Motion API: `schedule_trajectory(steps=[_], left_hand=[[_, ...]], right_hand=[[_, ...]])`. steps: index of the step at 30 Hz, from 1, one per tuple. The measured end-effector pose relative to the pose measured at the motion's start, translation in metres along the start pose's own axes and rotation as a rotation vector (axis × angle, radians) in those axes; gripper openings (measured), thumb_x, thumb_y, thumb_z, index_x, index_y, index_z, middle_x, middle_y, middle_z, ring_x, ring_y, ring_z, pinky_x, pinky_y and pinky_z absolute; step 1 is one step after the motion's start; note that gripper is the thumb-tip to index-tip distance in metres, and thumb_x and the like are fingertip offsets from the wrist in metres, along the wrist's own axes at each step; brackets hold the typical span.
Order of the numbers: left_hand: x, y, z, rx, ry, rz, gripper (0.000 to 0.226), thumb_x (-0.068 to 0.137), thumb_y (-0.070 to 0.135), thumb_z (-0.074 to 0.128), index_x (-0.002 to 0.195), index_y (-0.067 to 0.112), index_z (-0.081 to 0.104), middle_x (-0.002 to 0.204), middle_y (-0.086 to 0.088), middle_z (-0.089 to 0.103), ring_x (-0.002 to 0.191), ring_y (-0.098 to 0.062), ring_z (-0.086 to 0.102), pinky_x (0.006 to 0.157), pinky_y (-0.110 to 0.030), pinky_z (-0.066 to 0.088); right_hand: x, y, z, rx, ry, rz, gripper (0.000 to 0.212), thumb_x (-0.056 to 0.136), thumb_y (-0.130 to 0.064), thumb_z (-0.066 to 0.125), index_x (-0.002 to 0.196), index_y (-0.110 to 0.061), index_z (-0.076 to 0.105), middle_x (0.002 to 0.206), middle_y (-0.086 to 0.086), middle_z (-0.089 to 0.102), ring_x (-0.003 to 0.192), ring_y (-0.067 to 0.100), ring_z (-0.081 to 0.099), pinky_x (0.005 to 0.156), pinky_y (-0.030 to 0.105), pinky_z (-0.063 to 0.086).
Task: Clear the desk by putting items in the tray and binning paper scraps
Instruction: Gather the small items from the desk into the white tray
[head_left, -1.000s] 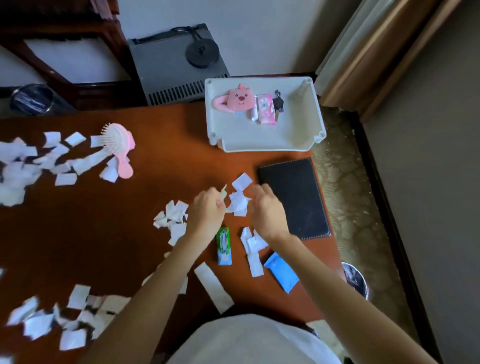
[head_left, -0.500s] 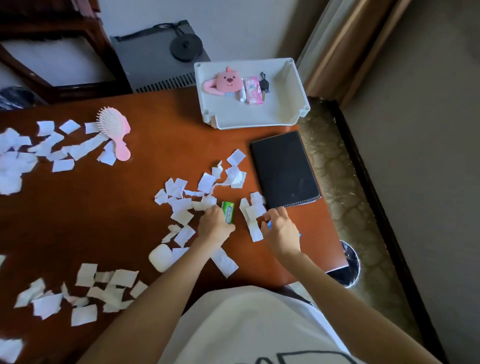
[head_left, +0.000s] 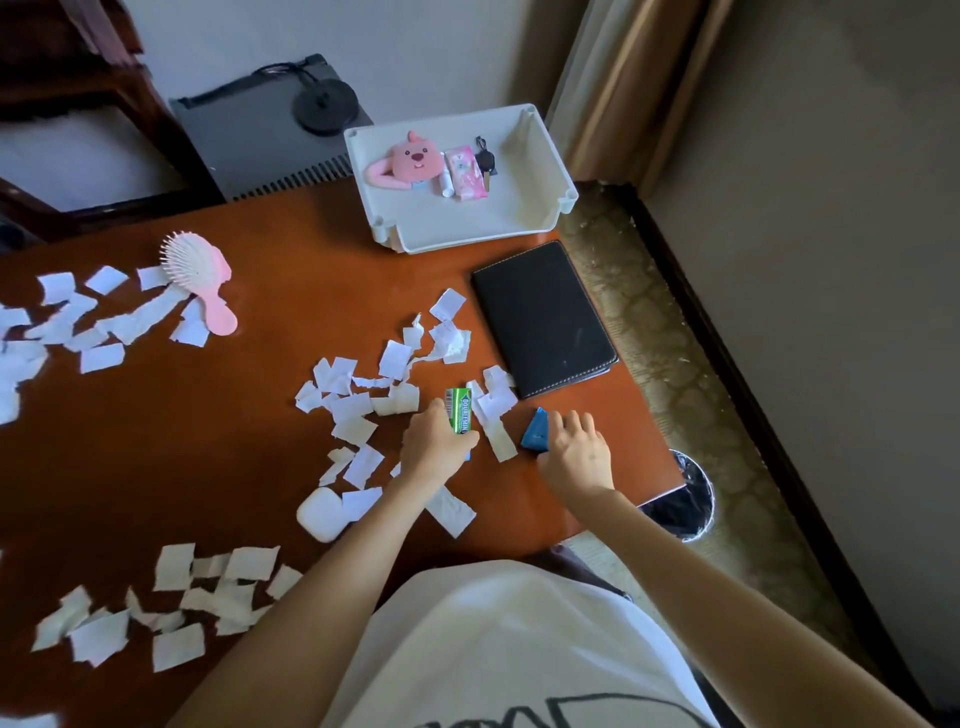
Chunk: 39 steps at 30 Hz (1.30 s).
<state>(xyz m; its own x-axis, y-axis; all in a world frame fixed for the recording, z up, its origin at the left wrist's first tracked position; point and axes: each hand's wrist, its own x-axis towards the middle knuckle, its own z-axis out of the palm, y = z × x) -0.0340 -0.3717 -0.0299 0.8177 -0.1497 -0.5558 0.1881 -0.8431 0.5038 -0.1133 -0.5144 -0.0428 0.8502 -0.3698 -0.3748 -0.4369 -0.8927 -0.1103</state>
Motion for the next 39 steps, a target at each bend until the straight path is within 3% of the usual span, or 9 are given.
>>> schedule_trajectory(steps=[10, 16, 19, 21, 23, 27, 31, 36, 39], left_hand=[[0.003, 0.020, -0.022, -0.116, 0.026, 0.032, 0.044, 0.089, 0.027, 0.061, 0.124, 0.006, 0.046, 0.124, -0.013, 0.058, 0.112, -0.023, 0.061, 0.072, -0.023, 0.049], [0.015, 0.046, -0.047, -0.212, 0.096, 0.035, 0.045, 0.089, 0.027, 0.062, 0.126, 0.006, 0.047, 0.125, -0.011, 0.058, 0.113, -0.023, 0.059, 0.075, -0.024, 0.046], [0.029, 0.063, -0.067, -0.299, 0.129, 0.029, 0.046, 0.088, 0.028, 0.063, 0.126, 0.008, 0.046, 0.126, -0.011, 0.057, 0.113, -0.023, 0.059, 0.077, -0.027, 0.049], [0.042, 0.076, -0.082, -0.344, 0.158, 0.042, 0.046, 0.087, 0.028, 0.064, 0.125, 0.007, 0.047, 0.127, -0.011, 0.057, 0.113, -0.023, 0.059, 0.077, -0.029, 0.051], [0.058, 0.088, -0.097, -0.365, 0.189, 0.062, 0.046, 0.086, 0.026, 0.066, 0.124, 0.006, 0.049, 0.127, -0.012, 0.058, 0.112, -0.025, 0.060, 0.080, -0.030, 0.051], [0.095, 0.111, -0.123, -0.332, 0.233, 0.085, 0.040, 0.085, 0.023, 0.065, 0.117, 0.004, 0.052, 0.116, -0.014, 0.061, 0.106, -0.029, 0.060, 0.082, -0.033, 0.050], [0.140, 0.133, -0.136, -0.278, 0.255, 0.076, 0.036, 0.084, 0.025, 0.065, 0.113, 0.007, 0.053, 0.111, -0.015, 0.062, 0.105, -0.030, 0.061, 0.090, -0.039, 0.053], [0.186, 0.152, -0.139, -0.265, 0.251, 0.083, 0.036, 0.087, 0.023, 0.063, 0.119, 0.010, 0.053, 0.097, -0.008, 0.060, 0.097, -0.026, 0.061, 0.075, -0.029, 0.047], [0.208, 0.155, -0.135, -0.240, 0.243, 0.065, 0.038, 0.086, 0.023, 0.063, 0.120, 0.012, 0.050, 0.092, -0.004, 0.053, 0.093, -0.026, 0.060, 0.072, -0.029, 0.046]], right_hand=[[0.014, -0.005, -0.013, -0.099, -0.096, -0.056, 0.040, 0.087, -0.012, 0.047, 0.126, -0.010, 0.036, 0.120, 0.011, 0.055, 0.110, 0.029, 0.052, 0.087, 0.032, 0.041], [0.032, -0.038, -0.066, 0.588, -0.039, 0.015, 0.029, 0.088, -0.012, 0.048, 0.117, -0.012, 0.045, 0.092, 0.006, 0.055, 0.066, 0.020, 0.054, 0.055, 0.026, 0.045], [0.064, -0.051, -0.093, 1.043, -0.154, 0.135, 0.031, 0.075, -0.014, 0.048, 0.105, -0.012, 0.051, 0.092, 0.011, 0.056, 0.068, 0.020, 0.054, 0.058, 0.026, 0.046], [0.088, -0.057, -0.108, 1.306, -0.273, 0.234, 0.050, 0.060, -0.018, 0.045, 0.109, -0.006, 0.052, 0.096, 0.014, 0.057, 0.076, 0.024, 0.057, 0.067, 0.029, 0.051], [0.112, -0.060, -0.118, 1.420, -0.355, 0.266, 0.052, 0.072, -0.022, 0.052, 0.120, -0.003, 0.050, 0.102, 0.014, 0.058, 0.083, 0.026, 0.059, 0.077, 0.036, 0.054], [0.166, -0.066, -0.136, 1.237, -0.307, 0.155, 0.031, 0.086, -0.015, 0.063, 0.112, -0.007, 0.050, 0.103, 0.014, 0.058, 0.088, 0.025, 0.060, 0.080, 0.036, 0.055], [0.226, -0.071, -0.153, 1.032, -0.145, 0.065, 0.035, 0.083, -0.010, 0.066, 0.113, -0.003, 0.049, 0.108, 0.018, 0.062, 0.089, 0.028, 0.063, 0.071, 0.032, 0.052], [0.294, -0.072, -0.173, 0.918, -0.041, 0.041, 0.035, 0.086, -0.014, 0.064, 0.117, 0.001, 0.054, 0.098, 0.008, 0.056, 0.089, 0.020, 0.055, 0.062, 0.024, 0.044], [0.324, -0.066, -0.172, 0.869, -0.001, 0.061, 0.031, 0.087, -0.015, 0.062, 0.115, -0.001, 0.057, 0.100, 0.010, 0.061, 0.092, 0.025, 0.060, 0.070, 0.034, 0.048]])
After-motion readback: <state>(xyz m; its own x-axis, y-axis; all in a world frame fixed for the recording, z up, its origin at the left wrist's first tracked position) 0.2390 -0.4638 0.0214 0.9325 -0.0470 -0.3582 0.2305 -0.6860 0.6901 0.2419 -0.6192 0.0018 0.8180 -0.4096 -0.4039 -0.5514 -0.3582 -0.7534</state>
